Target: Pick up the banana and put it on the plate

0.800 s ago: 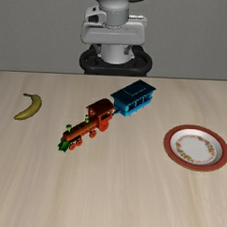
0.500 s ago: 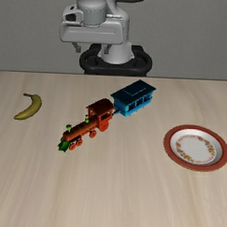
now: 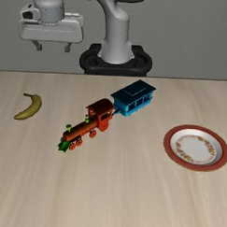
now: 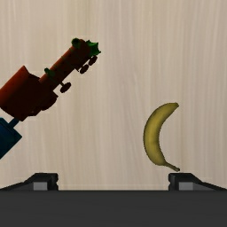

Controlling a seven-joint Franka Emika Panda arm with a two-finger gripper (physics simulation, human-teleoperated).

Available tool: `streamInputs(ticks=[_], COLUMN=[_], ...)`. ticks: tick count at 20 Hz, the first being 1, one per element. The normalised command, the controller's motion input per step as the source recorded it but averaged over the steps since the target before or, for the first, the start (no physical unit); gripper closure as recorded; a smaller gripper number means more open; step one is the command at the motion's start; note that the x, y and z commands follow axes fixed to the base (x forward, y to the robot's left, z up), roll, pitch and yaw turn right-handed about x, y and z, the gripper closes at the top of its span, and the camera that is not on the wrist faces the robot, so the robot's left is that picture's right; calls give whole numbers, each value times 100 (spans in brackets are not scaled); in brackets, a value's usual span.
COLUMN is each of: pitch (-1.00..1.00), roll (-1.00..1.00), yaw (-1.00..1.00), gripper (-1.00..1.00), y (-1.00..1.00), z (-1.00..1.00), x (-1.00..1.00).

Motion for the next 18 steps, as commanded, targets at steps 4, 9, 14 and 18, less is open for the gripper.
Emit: streamInputs(ticks=[4, 9, 14, 18], pitch=[0, 0, 0, 0], roll=[0, 0, 0, 0], yaw=[0, 0, 0, 0], gripper=[-100, -100, -100, -100], y=[-100, -40, 0, 0], z=[0, -40, -100, -100], x=[0, 20, 0, 0])
